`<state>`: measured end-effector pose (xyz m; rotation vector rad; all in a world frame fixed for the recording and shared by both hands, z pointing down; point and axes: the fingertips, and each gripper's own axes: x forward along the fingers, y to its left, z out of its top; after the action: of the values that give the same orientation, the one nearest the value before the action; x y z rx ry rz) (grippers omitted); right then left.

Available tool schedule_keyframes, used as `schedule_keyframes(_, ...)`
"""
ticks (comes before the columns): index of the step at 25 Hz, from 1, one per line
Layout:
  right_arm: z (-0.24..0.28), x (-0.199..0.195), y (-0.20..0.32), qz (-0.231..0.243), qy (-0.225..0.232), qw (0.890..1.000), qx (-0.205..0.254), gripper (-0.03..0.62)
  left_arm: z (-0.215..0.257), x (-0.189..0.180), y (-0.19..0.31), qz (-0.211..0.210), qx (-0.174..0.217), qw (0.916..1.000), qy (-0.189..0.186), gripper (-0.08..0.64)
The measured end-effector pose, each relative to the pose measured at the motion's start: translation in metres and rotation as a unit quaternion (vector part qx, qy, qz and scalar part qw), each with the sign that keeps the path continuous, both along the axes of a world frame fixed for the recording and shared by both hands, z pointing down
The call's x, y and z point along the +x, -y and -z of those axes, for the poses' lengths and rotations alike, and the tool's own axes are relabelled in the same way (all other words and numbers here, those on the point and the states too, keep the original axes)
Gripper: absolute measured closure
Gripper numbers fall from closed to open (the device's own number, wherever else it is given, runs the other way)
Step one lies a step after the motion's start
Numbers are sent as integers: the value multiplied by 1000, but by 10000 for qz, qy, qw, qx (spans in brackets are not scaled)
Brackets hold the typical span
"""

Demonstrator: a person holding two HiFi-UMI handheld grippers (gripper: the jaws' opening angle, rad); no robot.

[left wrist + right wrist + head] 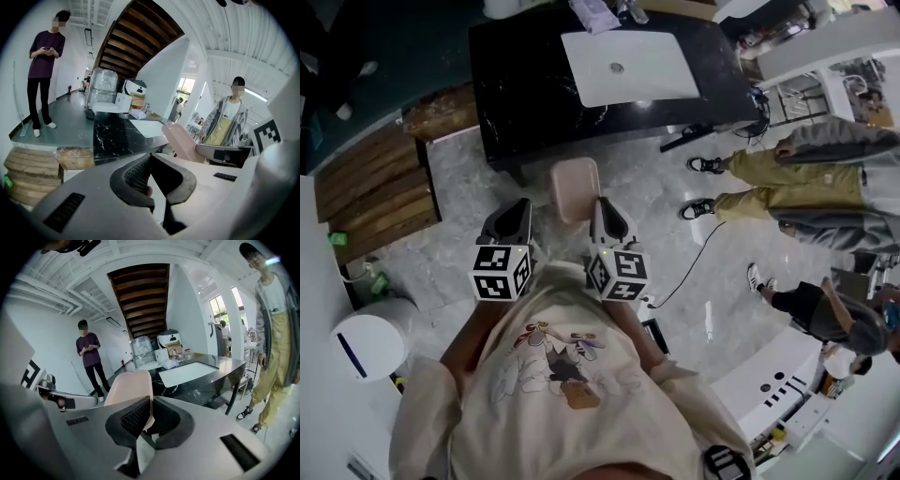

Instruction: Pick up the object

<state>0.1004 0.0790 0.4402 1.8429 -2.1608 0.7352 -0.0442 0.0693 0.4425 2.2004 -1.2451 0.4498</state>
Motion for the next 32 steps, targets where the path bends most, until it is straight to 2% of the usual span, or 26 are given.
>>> schedule_keyframes(4, 0, 22, -12, 17, 50, 9999, -101, 558, 4, 32, -11, -67, -4, 10000, 17, 546)
schedule_keyframes(8, -3, 37, -18, 76, 78, 9999, -97, 560, 0, 49, -17, -34, 11, 10000, 53, 546)
schedule_keyframes(26, -7, 78, -55, 429, 92, 9988, -218, 559, -9, 86, -65, 385, -104, 9990, 185, 546)
schedule_keyframes(32, -2, 88, -61, 425, 106, 9989, -151, 558, -4, 96, -70, 360, -40, 9992, 189, 546)
